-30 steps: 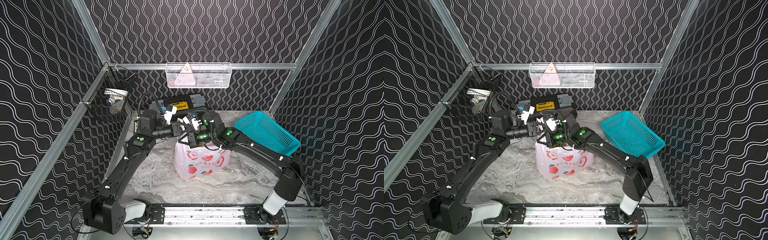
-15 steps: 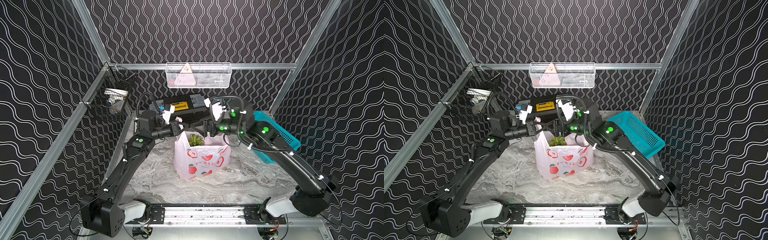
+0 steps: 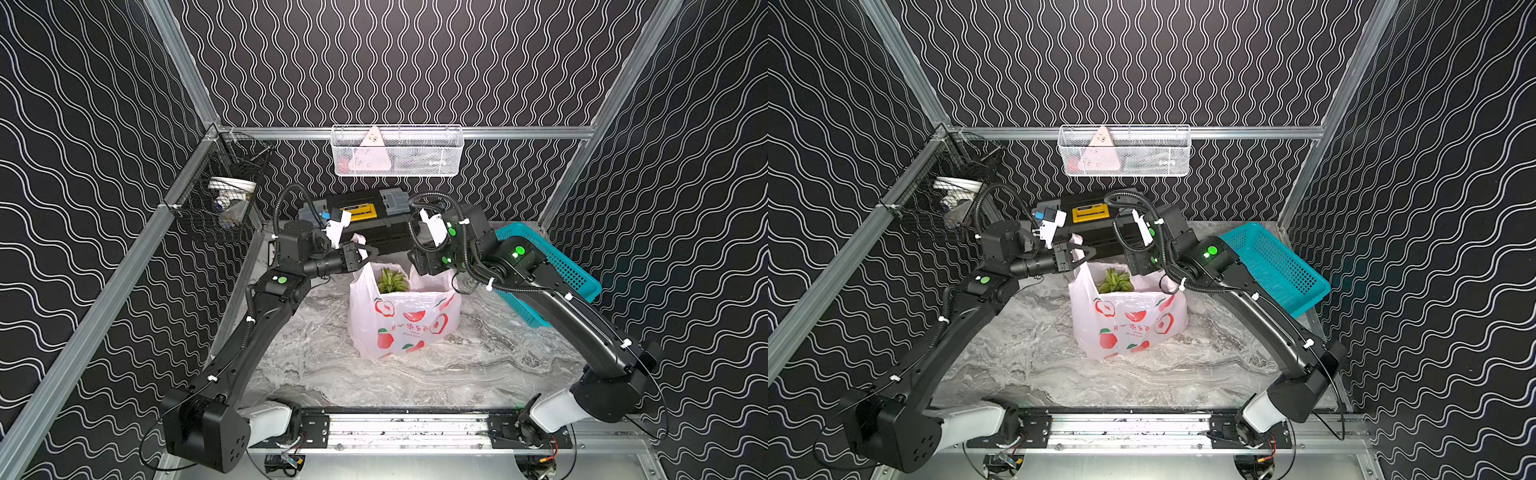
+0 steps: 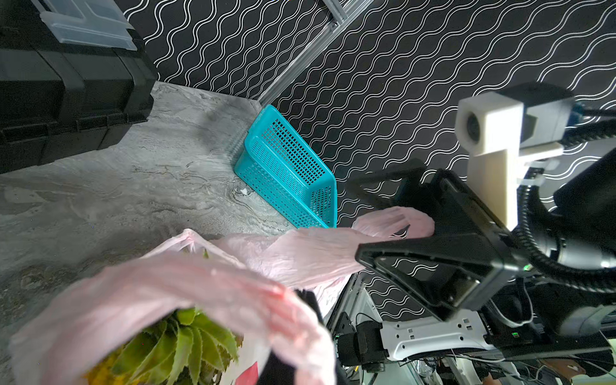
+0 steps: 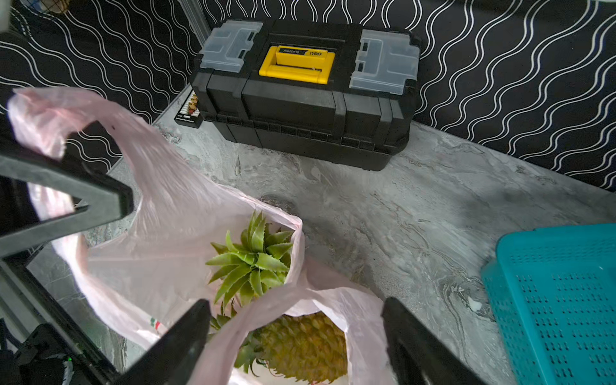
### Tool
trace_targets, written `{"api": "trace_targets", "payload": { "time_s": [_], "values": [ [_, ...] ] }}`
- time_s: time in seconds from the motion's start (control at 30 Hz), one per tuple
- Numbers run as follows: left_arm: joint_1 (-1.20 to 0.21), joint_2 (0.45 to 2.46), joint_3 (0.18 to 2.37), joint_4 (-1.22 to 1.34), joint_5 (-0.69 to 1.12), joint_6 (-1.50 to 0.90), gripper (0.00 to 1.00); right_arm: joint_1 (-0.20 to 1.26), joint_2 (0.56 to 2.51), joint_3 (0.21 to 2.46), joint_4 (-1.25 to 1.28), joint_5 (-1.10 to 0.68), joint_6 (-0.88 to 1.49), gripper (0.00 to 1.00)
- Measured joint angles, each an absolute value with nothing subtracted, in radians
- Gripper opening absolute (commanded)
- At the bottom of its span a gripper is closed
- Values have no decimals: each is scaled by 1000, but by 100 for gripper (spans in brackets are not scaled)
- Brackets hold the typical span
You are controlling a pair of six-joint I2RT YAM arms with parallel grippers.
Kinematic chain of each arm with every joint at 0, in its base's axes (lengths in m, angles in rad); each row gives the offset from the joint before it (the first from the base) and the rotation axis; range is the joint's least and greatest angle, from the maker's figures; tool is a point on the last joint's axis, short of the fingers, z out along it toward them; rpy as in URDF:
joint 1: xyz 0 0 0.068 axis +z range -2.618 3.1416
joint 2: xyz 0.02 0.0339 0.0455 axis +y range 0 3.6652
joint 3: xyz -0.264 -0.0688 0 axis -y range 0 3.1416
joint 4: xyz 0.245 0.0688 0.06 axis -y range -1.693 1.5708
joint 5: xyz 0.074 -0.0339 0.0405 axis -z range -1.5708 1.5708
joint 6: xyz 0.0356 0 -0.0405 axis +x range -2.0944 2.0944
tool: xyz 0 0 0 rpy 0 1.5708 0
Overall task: Place the pineapple into a plastic bag & tie a knot
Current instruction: Adjust the plastic bag at the center of the board.
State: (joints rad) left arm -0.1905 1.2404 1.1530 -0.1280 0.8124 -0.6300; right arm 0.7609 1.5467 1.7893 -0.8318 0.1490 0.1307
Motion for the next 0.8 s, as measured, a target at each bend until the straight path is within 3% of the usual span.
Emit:
{"api": "trace_targets", "payload": {
  "time_s": [0.03, 0.07, 0.2, 0.33, 0.43, 0.57, 0.67, 0.8],
  "values": [
    [-191, 1240, 1153, -128, 812, -630, 0, 759, 1547, 1787, -827, 151, 131, 8],
    [-191, 1242, 1158, -131, 812, -629, 0, 755, 1546, 1787, -820, 156, 133, 0],
    [-189, 1346, 1406, -320, 752, -545, 0, 728, 1546, 1862, -813, 189, 149, 0],
    [-196, 1514, 1909, -498, 719, -495, 0, 692, 1482, 1956, -799, 305, 160, 0],
    [-222, 1535, 2092, -462, 755, -501, 0, 664, 1382, 1930, -765, 378, 172, 0],
    [-234, 1451, 1954, -353, 825, -571, 0, 643, 1336, 1881, -749, 409, 195, 0],
    [-270, 1357, 1648, -291, 813, -606, 0, 614, 1355, 1761, -722, 395, 230, 0],
    [-327, 1295, 1145, -239, 772, -604, 0, 604, 1422, 1402, -622, 282, 322, 0]
  ]
}}
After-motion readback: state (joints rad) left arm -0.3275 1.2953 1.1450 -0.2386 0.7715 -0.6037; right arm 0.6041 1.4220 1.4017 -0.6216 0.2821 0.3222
